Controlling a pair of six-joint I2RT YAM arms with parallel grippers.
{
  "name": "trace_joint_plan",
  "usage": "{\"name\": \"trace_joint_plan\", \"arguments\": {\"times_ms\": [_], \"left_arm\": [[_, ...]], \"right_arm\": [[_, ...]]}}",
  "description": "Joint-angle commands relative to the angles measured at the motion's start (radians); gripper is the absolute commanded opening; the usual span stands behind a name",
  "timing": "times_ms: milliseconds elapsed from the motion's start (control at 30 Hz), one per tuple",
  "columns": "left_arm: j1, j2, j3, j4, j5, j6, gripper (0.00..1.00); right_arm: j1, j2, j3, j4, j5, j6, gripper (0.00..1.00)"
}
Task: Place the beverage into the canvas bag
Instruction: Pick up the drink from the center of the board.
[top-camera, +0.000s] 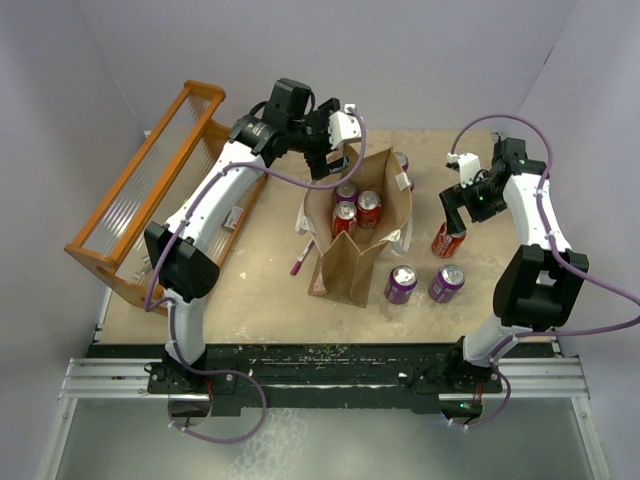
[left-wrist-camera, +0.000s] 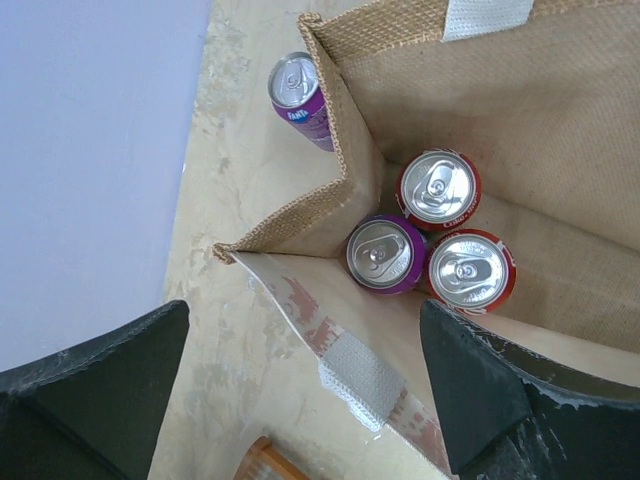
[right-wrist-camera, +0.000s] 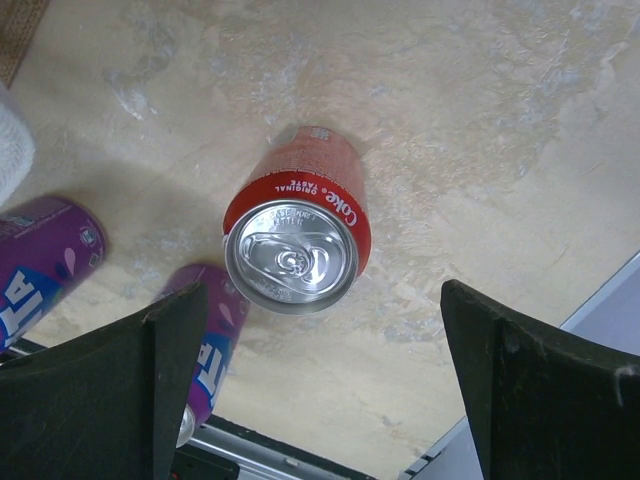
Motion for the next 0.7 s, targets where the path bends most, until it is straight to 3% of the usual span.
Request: {"name": "trace_joint_plan", "arguments": {"times_ms": [0, 400, 500, 667], "left_arm": [[-0.001, -0.062, 0.034, 0.069, -0.003, -0.053, 0.99], [-0.001, -0.078, 0.034, 0.105, -0.066, -0.114, 0.99], [-0.001, -0.088, 0.022, 0.135, -0.100, -0.139, 0.99], [-0.001, -0.095, -0.021, 0.209, -0.252, -0.242, 0.99]], "right_arm": [[0.016, 0.008, -0.028, -0.020, 0.016, -0.036, 0.99], [0.074, 0.090, -0.061, 0.067, 0.037, 0.012, 0.80], [0.074, 0.089, -0.073, 0.074, 0.050, 0.015, 0.69], [0.074, 0.050, -0.017, 0.038, 0.036, 0.032, 0.36]]}}
